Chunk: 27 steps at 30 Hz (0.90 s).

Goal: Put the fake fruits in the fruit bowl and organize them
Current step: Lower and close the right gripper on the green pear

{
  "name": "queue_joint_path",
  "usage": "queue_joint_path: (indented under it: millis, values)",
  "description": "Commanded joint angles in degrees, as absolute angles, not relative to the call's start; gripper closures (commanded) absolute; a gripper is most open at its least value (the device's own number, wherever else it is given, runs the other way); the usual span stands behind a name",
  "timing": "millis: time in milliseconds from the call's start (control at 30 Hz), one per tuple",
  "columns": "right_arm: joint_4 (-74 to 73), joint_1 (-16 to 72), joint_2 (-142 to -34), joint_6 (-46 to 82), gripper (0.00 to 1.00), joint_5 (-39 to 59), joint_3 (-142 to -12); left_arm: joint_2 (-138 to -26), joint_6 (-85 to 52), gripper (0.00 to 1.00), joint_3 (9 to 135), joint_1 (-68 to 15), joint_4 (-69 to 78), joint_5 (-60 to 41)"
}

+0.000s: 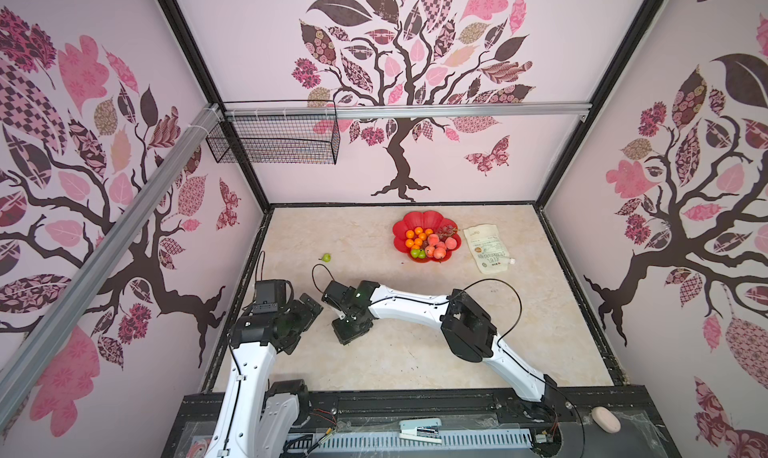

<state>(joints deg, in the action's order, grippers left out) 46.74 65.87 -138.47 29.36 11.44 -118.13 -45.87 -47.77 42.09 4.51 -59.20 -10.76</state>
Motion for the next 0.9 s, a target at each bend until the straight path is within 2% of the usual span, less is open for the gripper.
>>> queue_joint_path:
  millis: [0,367,567,867]
  values:
    - [48.1,66.1,-140.9,29.2,0.59,9.9,-120.0,-45.9,-46.5,0.02,41.5,4.8,-58.3,-10.7]
    - [41.6,65.3,-133.8,29.7,0.64,7.4,-113.1,-47.1,-43.9,0.02,41.5,4.8,-51.9,-14.6]
    - [37.6,63.1,-126.2,30.9,0.65,6.8,-105.2,-50.1,-41.9,0.02,41.0,4.4,-41.7,-25.2]
    - [34.1,55.3,-114.7,30.8,0.67,6.1,-92.5,-57.3,-43.0,0.02,43.9,-5.1,-31.4,-24.9]
